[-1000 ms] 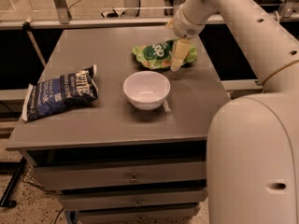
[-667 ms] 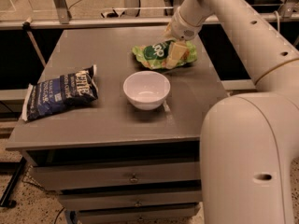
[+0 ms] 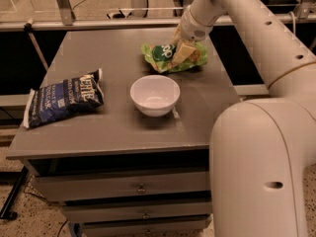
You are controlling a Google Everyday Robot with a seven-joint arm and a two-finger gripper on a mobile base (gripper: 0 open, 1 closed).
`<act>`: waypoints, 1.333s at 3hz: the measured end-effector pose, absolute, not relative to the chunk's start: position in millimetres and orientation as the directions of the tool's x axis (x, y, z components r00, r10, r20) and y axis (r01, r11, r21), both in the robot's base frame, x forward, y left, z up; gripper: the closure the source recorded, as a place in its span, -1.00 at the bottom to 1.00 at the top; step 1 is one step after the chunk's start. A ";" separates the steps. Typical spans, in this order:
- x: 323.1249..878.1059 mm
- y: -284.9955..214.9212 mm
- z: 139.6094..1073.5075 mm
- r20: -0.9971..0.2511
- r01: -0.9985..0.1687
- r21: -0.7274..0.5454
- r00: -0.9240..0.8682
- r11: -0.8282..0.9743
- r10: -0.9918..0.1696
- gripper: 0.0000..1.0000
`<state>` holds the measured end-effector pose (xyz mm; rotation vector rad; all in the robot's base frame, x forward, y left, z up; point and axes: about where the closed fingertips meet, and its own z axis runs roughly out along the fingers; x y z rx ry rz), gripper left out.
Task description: Place green rice chip bag into white bowl
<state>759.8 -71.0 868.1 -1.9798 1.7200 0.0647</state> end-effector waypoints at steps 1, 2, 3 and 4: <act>747.1 -75.8 903.3 -0.358 -0.911 -0.407 0.224 -0.064 -0.907 0.97; 725.7 -77.2 942.9 -0.345 -0.877 -0.474 0.261 -0.073 -0.902 1.00; 688.2 -60.4 983.8 -0.313 -0.844 -0.518 0.336 -0.137 -0.888 1.00; 688.1 -60.2 983.6 -0.313 -0.844 -0.518 0.336 -0.137 -0.888 1.00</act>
Offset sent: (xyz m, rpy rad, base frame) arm -0.0722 -0.0103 0.1266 0.0271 -0.2447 0.0263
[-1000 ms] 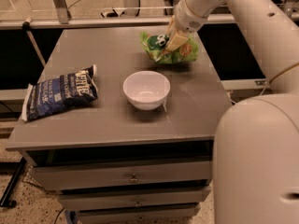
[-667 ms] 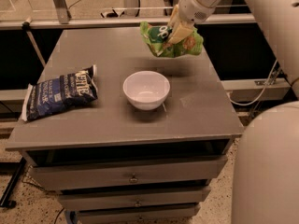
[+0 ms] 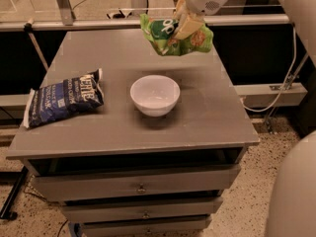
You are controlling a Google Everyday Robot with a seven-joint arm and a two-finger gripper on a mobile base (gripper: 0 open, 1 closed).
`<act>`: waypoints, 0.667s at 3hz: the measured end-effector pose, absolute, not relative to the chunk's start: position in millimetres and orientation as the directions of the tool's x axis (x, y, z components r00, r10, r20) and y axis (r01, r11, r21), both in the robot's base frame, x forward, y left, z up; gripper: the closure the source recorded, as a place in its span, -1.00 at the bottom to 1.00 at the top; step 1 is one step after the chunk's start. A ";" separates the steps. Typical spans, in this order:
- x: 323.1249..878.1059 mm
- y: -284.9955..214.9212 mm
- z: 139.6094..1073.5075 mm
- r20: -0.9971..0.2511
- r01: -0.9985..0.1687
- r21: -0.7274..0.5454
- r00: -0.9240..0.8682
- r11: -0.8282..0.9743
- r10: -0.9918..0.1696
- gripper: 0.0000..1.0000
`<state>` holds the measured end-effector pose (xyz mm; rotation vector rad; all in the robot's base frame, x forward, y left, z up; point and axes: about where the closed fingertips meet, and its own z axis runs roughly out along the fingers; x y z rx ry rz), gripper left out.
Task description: Place green rice chip bag into white bowl
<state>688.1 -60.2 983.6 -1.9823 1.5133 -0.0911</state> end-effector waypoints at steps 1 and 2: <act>661.3 -41.0 989.9 -0.246 -0.839 -0.497 0.379 -0.219 -0.892 1.00; 634.9 -22.3 996.7 -0.183 -0.826 -0.477 0.427 -0.300 -0.885 1.00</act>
Offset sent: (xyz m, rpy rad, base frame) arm -0.0836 0.0543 0.0240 -0.2287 0.0097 0.1578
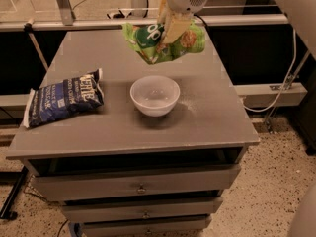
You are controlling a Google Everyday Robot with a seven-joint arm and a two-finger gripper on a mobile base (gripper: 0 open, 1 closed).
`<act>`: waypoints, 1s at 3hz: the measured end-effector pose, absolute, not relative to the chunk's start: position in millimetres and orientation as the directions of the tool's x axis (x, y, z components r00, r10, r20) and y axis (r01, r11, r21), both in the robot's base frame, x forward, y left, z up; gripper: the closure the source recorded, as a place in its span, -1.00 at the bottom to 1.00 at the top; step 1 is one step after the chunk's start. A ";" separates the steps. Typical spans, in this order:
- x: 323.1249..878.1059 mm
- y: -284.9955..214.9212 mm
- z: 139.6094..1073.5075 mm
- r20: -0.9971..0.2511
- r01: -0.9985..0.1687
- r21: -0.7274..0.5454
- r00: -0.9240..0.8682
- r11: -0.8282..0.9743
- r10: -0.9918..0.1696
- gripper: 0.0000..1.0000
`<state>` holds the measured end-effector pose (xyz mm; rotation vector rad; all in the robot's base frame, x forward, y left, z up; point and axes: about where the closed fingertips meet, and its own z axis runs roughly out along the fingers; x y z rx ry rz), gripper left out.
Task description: Place green rice chip bag into white bowl
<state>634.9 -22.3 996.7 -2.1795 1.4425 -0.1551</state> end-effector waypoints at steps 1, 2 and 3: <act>605.3 -1.9 1001.1 -0.139 -0.810 -0.446 0.483 -0.380 -0.865 1.00; 587.6 6.5 998.9 -0.118 -0.806 -0.414 0.508 -0.423 -0.853 1.00; 570.0 7.7 990.9 -0.114 -0.819 -0.378 0.505 -0.433 -0.856 1.00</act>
Offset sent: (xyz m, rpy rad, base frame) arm -0.0698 0.0348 -0.0006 -0.1431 0.0719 0.1353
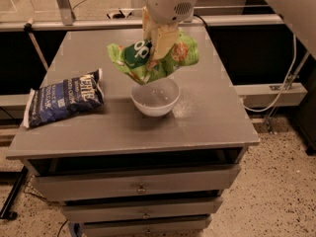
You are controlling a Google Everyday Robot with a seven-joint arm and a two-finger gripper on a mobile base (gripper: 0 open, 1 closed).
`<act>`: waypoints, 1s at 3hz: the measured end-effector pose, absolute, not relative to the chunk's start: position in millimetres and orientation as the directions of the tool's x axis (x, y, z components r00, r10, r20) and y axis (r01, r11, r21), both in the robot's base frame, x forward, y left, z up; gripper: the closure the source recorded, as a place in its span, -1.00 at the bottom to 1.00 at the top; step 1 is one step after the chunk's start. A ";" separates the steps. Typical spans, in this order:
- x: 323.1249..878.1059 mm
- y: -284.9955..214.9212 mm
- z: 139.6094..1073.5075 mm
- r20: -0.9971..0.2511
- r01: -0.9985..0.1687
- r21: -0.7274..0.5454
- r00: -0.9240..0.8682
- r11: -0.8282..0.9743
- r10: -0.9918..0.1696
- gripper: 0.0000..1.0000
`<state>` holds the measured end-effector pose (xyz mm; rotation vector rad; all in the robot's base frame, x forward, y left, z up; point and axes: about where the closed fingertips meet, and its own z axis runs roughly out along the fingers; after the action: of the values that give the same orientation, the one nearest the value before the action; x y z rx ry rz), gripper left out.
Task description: Place green rice chip bag into white bowl
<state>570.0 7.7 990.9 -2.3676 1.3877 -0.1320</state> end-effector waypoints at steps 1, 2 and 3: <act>554.7 9.0 977.4 -0.112 -0.832 -0.340 0.499 -0.439 -0.859 1.00; 548.6 8.3 969.1 -0.118 -0.840 -0.321 0.494 -0.437 -0.862 1.00; 548.1 6.5 960.2 -0.133 -0.846 -0.309 0.490 -0.433 -0.862 1.00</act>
Offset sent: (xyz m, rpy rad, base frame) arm -0.0314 -0.0046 -0.0323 -0.0425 0.0901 -0.0142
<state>548.1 6.5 960.2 -2.4053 1.4343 -0.0644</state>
